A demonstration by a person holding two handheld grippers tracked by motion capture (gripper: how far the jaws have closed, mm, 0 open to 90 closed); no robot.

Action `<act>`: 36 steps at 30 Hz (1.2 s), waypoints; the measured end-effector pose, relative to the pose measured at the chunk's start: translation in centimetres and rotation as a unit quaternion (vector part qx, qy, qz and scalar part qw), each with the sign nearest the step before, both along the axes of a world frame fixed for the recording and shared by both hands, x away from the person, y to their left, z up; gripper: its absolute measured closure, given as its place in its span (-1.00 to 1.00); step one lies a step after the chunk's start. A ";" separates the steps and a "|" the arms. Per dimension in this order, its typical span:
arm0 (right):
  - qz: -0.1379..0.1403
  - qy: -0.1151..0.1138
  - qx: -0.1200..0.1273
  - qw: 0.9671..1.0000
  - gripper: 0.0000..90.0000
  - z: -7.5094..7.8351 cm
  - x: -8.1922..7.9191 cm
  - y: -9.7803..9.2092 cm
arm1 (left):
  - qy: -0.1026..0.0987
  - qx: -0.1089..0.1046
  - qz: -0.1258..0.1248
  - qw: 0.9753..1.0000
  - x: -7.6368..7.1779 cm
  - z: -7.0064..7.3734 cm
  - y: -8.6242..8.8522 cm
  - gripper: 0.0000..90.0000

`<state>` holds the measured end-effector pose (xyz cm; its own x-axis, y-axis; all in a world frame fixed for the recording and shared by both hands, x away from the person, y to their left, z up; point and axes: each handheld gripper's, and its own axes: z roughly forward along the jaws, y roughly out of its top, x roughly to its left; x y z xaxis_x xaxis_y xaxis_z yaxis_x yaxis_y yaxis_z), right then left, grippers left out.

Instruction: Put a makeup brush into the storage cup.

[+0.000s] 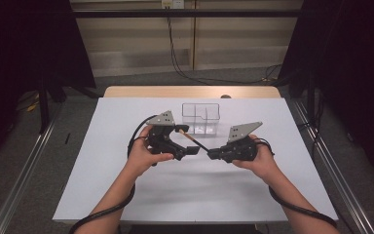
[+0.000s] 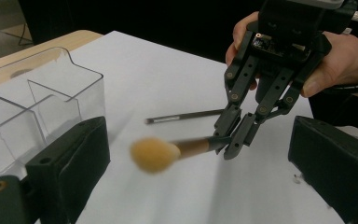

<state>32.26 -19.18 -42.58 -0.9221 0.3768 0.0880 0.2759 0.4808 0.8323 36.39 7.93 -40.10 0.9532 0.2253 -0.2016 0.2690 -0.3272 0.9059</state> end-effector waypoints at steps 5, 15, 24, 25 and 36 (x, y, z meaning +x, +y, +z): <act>-0.015 -0.008 0.019 1.000 0.90 0.1 0.0 0.2 | -0.001 -0.009 0.004 1.000 0.0 0.0 -0.1 -0.87; -0.034 -0.016 0.049 0.998 0.90 0.5 0.1 0.8 | 0.008 -0.043 0.012 0.999 0.2 -0.1 0.3 -0.70; -0.045 -0.017 0.063 0.997 0.90 0.5 0.0 1.2 | 0.025 -0.082 0.023 0.996 0.4 -0.4 0.8 -0.10; -0.046 -0.018 0.063 0.997 0.90 0.5 0.0 1.2 | 0.026 -0.082 0.026 0.996 0.4 -0.4 0.8 -0.02; -0.056 -0.012 0.073 0.996 0.90 0.5 0.0 1.7 | 0.026 -0.077 0.027 0.996 0.1 -0.6 0.5 0.56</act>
<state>32.28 -17.45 -42.09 -0.8780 0.4614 0.1276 0.2999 0.3224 0.8978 36.48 8.47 -40.73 0.9280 0.2383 -0.2865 0.3302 -0.1695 0.9286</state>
